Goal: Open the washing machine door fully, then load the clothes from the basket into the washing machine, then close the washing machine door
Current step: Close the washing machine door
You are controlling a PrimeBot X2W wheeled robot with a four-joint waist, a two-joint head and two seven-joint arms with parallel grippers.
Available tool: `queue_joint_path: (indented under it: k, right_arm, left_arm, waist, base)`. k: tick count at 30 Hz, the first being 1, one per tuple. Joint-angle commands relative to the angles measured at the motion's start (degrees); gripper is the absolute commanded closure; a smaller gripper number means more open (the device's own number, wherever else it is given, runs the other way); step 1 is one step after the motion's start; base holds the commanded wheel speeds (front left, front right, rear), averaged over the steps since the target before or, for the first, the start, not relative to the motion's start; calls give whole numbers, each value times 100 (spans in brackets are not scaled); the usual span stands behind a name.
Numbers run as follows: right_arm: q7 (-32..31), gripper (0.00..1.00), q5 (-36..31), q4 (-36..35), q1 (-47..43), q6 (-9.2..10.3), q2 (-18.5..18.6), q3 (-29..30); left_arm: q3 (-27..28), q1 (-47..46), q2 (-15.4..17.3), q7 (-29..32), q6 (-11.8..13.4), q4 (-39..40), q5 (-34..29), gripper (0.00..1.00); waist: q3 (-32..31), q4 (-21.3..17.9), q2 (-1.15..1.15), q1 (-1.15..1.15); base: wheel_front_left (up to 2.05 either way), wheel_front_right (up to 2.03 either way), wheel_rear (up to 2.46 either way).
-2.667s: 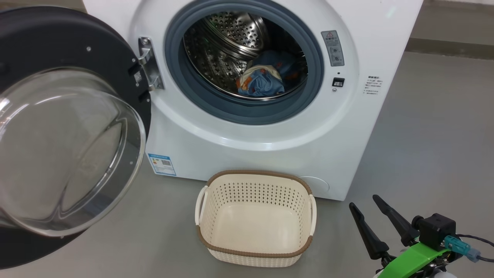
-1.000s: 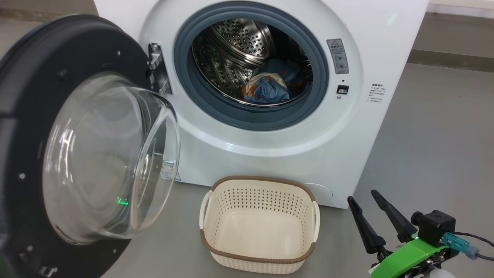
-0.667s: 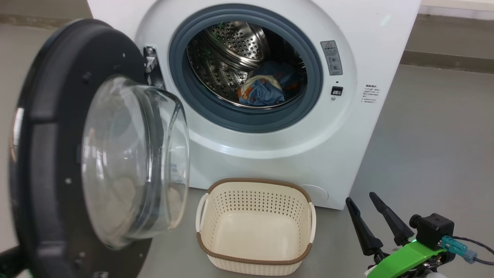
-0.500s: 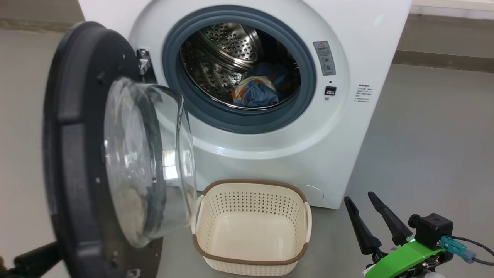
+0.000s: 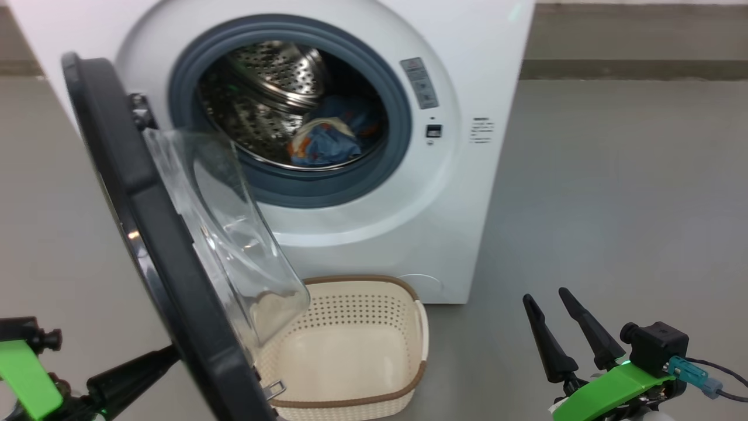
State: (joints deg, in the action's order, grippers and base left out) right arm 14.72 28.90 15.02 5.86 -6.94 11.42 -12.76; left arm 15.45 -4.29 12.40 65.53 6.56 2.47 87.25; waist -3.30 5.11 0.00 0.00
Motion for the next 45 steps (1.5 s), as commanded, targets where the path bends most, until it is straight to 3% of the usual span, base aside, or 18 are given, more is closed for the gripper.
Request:
queue_joint_path:
  k: [1,11,20,34,41,43,44,45]
  right_arm:
    - [28,0,-11,-161,118,-55,64,-92]
    - [28,0,-9,-150,200,-55,138,-92]
    - [28,0,14,-140,225,-55,201,-117]
    - [28,0,0,-119,178,-55,194,-97]
    - [28,0,9,-122,155,-55,180,-77]
    - [28,0,10,-129,141,-55,187,-36]
    - [28,0,8,-134,129,-55,189,-15]
    - [28,0,5,-139,121,-55,187,-5]
  left_arm:
    - [135,-194,5,-29,-9,276,59,100]
    - [154,-480,-420,-629,-377,44,-79,100]
    - [95,-636,-644,-1111,-727,-235,-295,100]
    - [3,-717,-730,-1360,-939,-299,-447,100]
    - [60,-609,-511,-1613,-1158,-142,-866,100]
    - [86,-588,-485,-1693,-1191,-89,-945,71]
    - [93,-576,-464,-1754,-1208,-69,-1024,41]
    - [97,-560,-441,-1814,-1227,-60,-1107,0]
  waist:
    - [36,-411,0,0]
    - [90,-1066,0,0]
    - [75,-1328,0,0]
    - [6,-1084,0,0]
    - [-19,-858,0,0]
    - [-23,-793,0,0]
    - [-27,-760,0,0]
    - [-29,-737,0,0]
  base:
    - [0,0,0]
    - [0,0,0]
    - [0,0,0]
    - [0,0,0]
    - [0,0,0]
    - [0,0,0]
    - [0,0,0]
    - [0,0,0]
